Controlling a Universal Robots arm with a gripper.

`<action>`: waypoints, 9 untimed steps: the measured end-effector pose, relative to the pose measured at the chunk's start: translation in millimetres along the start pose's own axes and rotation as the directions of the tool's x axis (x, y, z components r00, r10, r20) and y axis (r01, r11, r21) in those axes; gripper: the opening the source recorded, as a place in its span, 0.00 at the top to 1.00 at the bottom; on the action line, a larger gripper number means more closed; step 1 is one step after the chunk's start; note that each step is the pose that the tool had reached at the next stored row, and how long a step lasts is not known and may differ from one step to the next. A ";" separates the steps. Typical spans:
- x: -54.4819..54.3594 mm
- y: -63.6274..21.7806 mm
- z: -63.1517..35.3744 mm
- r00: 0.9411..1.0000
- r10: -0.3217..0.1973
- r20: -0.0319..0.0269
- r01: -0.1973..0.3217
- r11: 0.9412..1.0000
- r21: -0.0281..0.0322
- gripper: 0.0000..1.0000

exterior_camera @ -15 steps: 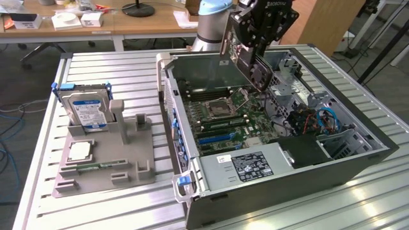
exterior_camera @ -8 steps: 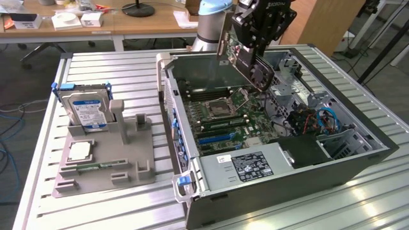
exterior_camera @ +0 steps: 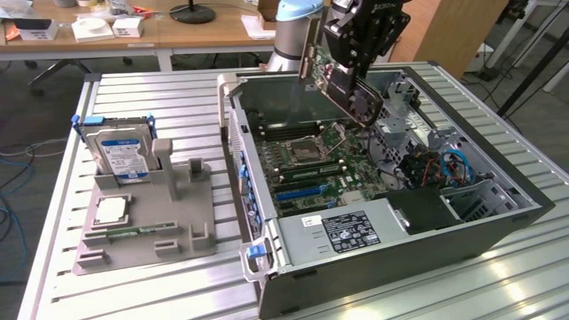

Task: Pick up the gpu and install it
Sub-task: 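Insert the gpu into the slot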

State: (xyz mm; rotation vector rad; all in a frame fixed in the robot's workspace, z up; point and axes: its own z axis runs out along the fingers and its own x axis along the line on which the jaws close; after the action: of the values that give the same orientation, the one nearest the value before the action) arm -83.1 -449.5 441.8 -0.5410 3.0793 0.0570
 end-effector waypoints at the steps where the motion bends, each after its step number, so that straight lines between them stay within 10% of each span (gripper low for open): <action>1: 0.0 0.0 0.0 1.000 -0.008 0.000 0.008 1.000 0.000 0.73; 9: 0.0 0.0 0.5 0.996 -0.086 -0.004 0.086 0.996 0.001 0.73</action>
State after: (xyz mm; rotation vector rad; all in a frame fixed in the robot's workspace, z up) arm -83.1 -449.5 441.3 -0.6732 3.0553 0.0537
